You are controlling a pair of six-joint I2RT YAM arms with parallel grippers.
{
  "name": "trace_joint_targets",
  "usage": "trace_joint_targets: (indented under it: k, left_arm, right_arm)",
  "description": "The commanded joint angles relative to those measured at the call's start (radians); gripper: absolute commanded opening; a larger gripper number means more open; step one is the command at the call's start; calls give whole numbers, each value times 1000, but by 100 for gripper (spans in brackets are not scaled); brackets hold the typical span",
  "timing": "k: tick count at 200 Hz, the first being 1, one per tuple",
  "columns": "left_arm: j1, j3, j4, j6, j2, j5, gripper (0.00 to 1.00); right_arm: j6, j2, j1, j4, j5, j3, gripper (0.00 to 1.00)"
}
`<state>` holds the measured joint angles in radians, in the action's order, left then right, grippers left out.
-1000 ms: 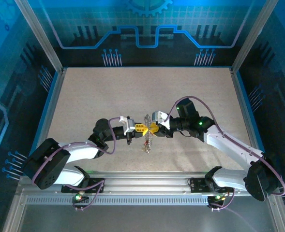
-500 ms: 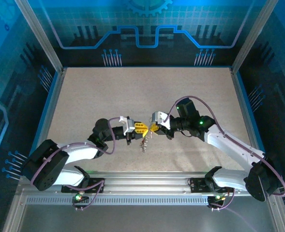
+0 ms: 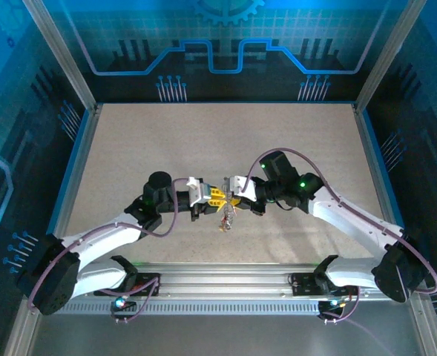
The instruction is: Put the keys on the keyring
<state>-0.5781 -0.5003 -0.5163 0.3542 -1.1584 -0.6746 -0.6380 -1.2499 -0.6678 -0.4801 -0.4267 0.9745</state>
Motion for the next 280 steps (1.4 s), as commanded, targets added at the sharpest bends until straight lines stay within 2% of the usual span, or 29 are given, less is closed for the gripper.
trace_joint_targets:
  k: [1, 89, 180, 209, 235, 257, 269, 280]
  left_arm:
    - [-8, -48, 152, 79, 10, -20, 21]
    - [-12, -107, 199, 69, -34, -16, 23]
    - [-19, -127, 267, 99, -50, -24, 16]
    - [-24, -130, 281, 111, -52, -18, 11]
    - [-25, -138, 284, 115, -48, -16, 0]
    - [-25, -139, 276, 107, -42, -25, 0]
    - [-26, -132, 254, 100, -38, -36, 0]
    - [-26, -123, 224, 87, -34, -46, 0]
  right_arm:
    - [-19, -4, -16, -23, 5, 49, 0]
    - [-26, -11, -29, -30, 3, 56, 0]
    - [-22, -19, -30, -11, 0, 51, 0]
    - [-16, -17, -31, -6, -7, 47, 0]
    - [-15, -17, -31, -3, -11, 43, 0]
    - [-15, -17, -31, -1, -9, 39, 0]
    - [-10, -13, -26, 7, -13, 34, 9]
    - [-6, -5, -12, 14, -38, 23, 12]
